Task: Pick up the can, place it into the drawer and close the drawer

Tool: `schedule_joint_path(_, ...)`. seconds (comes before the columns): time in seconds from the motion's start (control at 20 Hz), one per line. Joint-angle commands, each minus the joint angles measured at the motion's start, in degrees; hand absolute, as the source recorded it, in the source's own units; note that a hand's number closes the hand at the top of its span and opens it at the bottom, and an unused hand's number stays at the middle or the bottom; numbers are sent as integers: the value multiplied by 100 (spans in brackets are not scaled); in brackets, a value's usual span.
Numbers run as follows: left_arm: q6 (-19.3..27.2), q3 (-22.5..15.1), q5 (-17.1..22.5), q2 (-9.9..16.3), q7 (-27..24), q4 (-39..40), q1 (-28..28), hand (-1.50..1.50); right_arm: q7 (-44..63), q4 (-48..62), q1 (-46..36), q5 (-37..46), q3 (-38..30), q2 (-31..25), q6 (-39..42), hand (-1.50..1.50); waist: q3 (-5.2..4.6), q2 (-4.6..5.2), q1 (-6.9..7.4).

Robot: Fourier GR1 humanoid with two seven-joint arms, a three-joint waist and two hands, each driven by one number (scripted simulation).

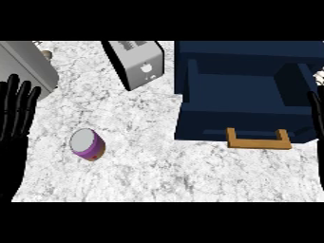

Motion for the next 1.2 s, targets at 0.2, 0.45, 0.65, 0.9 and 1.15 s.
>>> schedule_joint_path(0.2,-69,-601,-189,-357,-419,-151,150,-150,-58,-301,-258,87,140,34,12,-150,218,177,-114)
schedule_joint_path(0.45,436,-578,-546,-328,1691,-75,440,-150,1206,56,63,174,128,74,-215,-150,222,168,-99)
schedule_joint_path(0.65,449,-664,-701,-392,1903,-226,470,-150,1036,13,409,-31,-77,-65,64,-150,220,178,-122)
schedule_joint_path(0.9,321,-477,-566,-337,2327,-566,458,-150,1092,-124,548,-213,-257,-124,259,-150,219,180,-121)
schedule_joint_path(1.15,590,-764,-836,-603,2025,-746,1095,-150,572,166,686,-68,-183,98,240,-150,218,179,-103)
